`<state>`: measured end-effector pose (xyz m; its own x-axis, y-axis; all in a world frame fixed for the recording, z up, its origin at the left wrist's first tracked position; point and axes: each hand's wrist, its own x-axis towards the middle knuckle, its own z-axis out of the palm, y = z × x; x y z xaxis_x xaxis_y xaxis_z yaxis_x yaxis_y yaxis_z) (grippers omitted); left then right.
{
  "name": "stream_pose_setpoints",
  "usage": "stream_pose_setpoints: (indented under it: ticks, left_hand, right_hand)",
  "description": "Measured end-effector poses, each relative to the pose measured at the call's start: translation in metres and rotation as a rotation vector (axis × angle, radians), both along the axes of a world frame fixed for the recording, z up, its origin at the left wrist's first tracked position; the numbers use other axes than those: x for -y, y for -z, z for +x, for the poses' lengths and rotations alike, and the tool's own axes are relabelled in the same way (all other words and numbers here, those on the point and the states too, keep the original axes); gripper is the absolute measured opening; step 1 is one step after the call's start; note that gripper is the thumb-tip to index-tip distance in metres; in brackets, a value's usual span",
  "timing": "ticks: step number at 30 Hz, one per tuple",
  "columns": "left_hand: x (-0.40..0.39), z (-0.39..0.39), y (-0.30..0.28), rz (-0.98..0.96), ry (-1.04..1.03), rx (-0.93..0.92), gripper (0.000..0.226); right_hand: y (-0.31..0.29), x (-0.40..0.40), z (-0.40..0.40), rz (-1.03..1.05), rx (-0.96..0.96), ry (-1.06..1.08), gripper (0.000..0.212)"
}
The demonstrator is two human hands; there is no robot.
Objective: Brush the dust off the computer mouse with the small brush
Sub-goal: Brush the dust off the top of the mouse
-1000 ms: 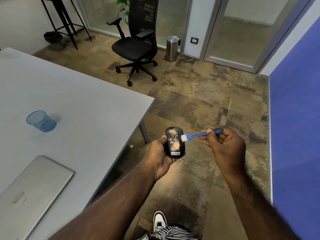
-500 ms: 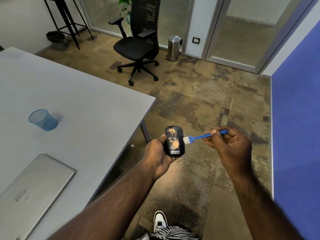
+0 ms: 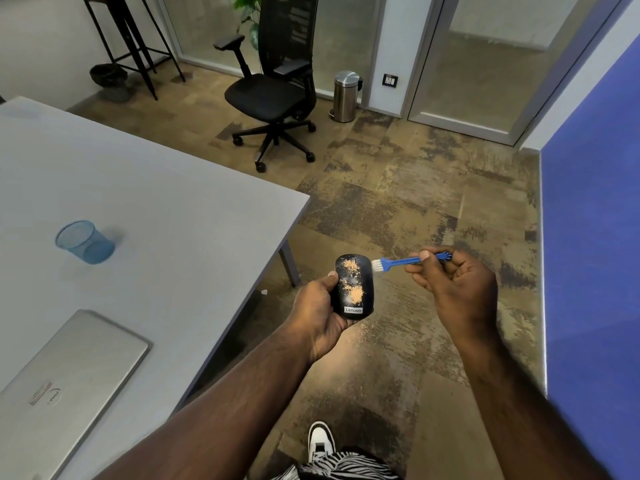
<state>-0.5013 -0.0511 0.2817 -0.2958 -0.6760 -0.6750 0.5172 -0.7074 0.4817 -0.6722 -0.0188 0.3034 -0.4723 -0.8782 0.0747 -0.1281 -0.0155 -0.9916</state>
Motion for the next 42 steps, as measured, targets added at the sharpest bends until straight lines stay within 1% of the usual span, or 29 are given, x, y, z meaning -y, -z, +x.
stream_pose_setpoints:
  ticks: [4, 6, 8, 10, 12, 15, 17, 20, 22, 25, 27, 30, 32, 35, 39, 42]
  left_hand:
    - [-0.001, 0.000, 0.000, -0.005, 0.011, 0.002, 0.033]
    - [-0.001, -0.001, -0.001, -0.005, 0.011, 0.005, 0.033]
    - [-0.002, -0.001, -0.002, -0.001, 0.009, 0.005, 0.031]
    - [-0.003, -0.002, -0.002, 0.002, 0.011, 0.011, 0.030]
    - [-0.004, -0.003, -0.002, 0.003, 0.016, 0.013, 0.031]
    - [-0.005, -0.005, -0.004, 0.005, 0.028, 0.020, 0.032]
    - [-0.006, -0.006, -0.004, 0.011, 0.028, 0.018, 0.031]
    - [-0.008, -0.006, -0.002, 0.021, 0.025, 0.016, 0.030]
    - [-0.008, -0.006, -0.002, 0.017, 0.030, 0.026, 0.031]
    - [-0.008, -0.005, -0.002, 0.004, 0.037, 0.032, 0.032]
    - [-0.009, -0.005, -0.001, 0.000, 0.039, 0.032, 0.031]
    - [-0.010, -0.005, 0.000, 0.004, 0.037, 0.029, 0.030]
    - [-0.011, -0.006, 0.000, 0.005, 0.038, 0.026, 0.030]
    - [-0.012, -0.006, 0.000, 0.005, 0.039, 0.021, 0.030]
    - [-0.014, -0.006, 0.001, 0.013, 0.045, 0.015, 0.029]
    - [-0.014, -0.006, 0.002, 0.011, 0.046, 0.003, 0.031]
  right_hand:
    - [-0.005, 0.000, 0.001, -0.030, -0.008, -0.014, 0.014]
    - [-0.005, 0.001, 0.003, -0.017, -0.046, -0.020, 0.016]
    - [-0.004, 0.003, 0.001, -0.011, -0.067, 0.005, 0.012]
    - [-0.007, 0.005, -0.002, -0.018, -0.039, 0.022, 0.009]
    - [-0.010, 0.004, 0.000, -0.022, -0.010, -0.008, 0.010]
    - [-0.009, 0.005, 0.006, 0.001, -0.070, -0.061, 0.016]
    - [-0.008, 0.009, 0.005, 0.018, -0.103, -0.039, 0.017]
    - [-0.010, 0.013, 0.001, 0.011, -0.072, 0.003, 0.010]
    - [-0.011, 0.012, 0.000, 0.005, -0.056, -0.007, 0.008]
    - [-0.007, 0.012, 0.001, 0.035, -0.103, -0.050, 0.013]
    - [-0.005, 0.014, 0.000, 0.057, -0.127, -0.036, 0.016]
    - [-0.008, 0.017, -0.002, 0.049, -0.104, 0.005, 0.012]
    - [-0.009, 0.017, -0.002, 0.050, -0.084, -0.017, 0.009]
    - [-0.007, 0.018, -0.001, 0.082, -0.124, -0.061, 0.007]
    - [-0.007, 0.023, -0.003, 0.071, -0.130, -0.024, 0.007]
    - [-0.005, 0.023, -0.003, 0.082, -0.172, -0.057, 0.006]
